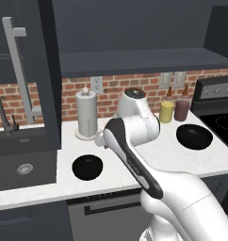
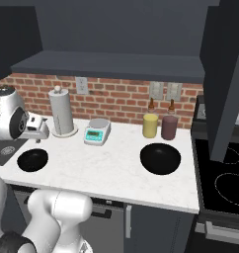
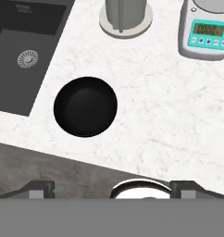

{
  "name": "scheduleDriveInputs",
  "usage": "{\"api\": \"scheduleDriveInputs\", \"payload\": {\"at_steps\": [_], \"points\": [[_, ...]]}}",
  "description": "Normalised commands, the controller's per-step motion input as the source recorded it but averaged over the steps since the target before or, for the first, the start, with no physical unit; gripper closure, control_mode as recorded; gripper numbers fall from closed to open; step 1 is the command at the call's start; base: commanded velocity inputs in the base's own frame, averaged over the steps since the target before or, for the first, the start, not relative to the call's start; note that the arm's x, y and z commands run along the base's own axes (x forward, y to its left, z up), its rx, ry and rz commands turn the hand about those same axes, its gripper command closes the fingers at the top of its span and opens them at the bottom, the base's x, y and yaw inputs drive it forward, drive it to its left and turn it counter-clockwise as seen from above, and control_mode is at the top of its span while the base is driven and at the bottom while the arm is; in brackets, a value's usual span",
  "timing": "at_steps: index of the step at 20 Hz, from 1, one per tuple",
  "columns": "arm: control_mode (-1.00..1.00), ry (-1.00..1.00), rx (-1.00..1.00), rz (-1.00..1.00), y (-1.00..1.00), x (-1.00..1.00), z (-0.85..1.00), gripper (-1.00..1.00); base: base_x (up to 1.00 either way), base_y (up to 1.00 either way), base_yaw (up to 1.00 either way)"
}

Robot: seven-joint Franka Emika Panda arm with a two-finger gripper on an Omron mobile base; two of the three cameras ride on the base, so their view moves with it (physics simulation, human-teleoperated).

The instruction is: Pick up the bowls on the counter and stack them on top of one another in the open cabinet. Place the smaller bowl on top of the larger bowl.

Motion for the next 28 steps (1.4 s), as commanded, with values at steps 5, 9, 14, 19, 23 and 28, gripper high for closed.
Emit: {"api": "scheduleDriveInputs", "payload": {"at_steps": [5,9,14,19,23,28], "points": [[-1.00,0.10,-0.12,0.01,0.55,0.01,-0.24,-1.00,0.00,0.00,0.00],[-1.00,0.12,-0.07,0.00,0.11,0.02,-0.34,-1.00,0.00,0.00,0.00],[-1.00,0.23,-0.02,-0.02,0.00,0.36,-0.51,-1.00,0.00,0.00,0.00],[-1.00,0.14,0.00,-0.01,0.00,0.46,-0.52,-1.00,0.00,0.00,0.00],[-1.00,0.01,0.00,0.00,0.02,0.67,-0.48,-1.00,0.00,0.00,0.00],[-1.00,0.00,0.00,0.00,0.10,0.60,-0.30,-1.00,0.00,0.00,0.00]]}}
